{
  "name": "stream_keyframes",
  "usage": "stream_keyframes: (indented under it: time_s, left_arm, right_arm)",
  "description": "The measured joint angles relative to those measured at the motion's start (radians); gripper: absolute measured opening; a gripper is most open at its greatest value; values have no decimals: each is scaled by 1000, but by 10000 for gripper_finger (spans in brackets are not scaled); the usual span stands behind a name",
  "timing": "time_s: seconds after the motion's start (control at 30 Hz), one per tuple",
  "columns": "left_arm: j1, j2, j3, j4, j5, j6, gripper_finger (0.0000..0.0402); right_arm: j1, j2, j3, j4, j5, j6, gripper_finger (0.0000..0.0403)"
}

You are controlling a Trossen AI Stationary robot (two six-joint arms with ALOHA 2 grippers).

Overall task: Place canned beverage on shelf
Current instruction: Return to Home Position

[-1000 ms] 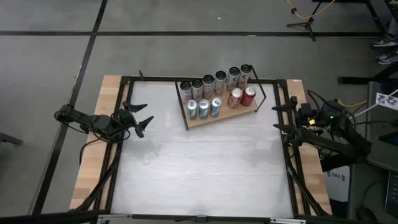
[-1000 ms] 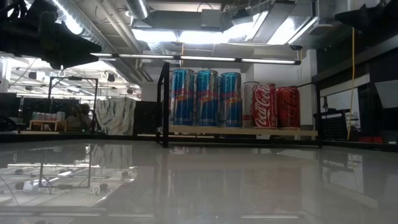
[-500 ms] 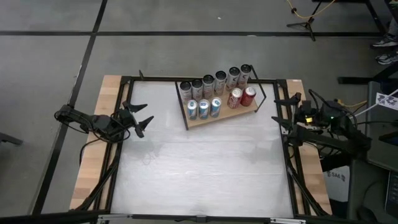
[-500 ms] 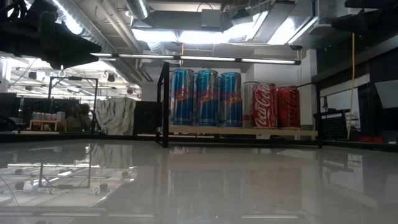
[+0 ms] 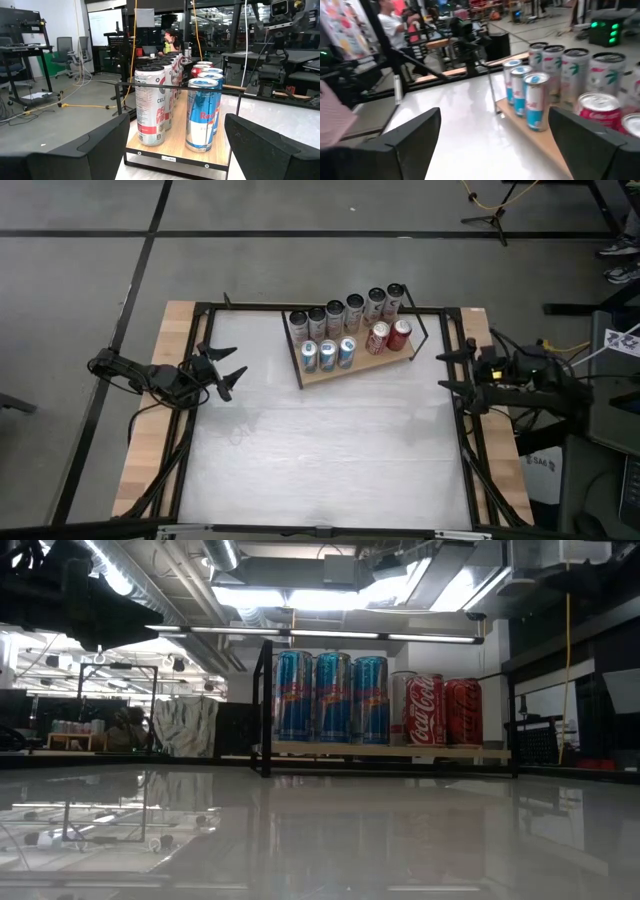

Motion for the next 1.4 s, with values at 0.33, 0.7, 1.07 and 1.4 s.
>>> stream_keyframes:
  time_s: [0.33,0.7,1.07,1.4]
  left_arm:
    - [0,0,0,0,0,0,322]
    - [0,0,0,-1,0,0,322]
    - [0,0,0,-1,0,0,322]
    - [0,0,0,-2,0,0,322]
  right_arm:
    - [80,-50,-2,-46,-1,30,358]
    - [81,-51,-202,223,-127,-118,358]
    - [79,-51,-439,469,-173,-241,358]
    - [80,-47,-540,557,-105,-214,358]
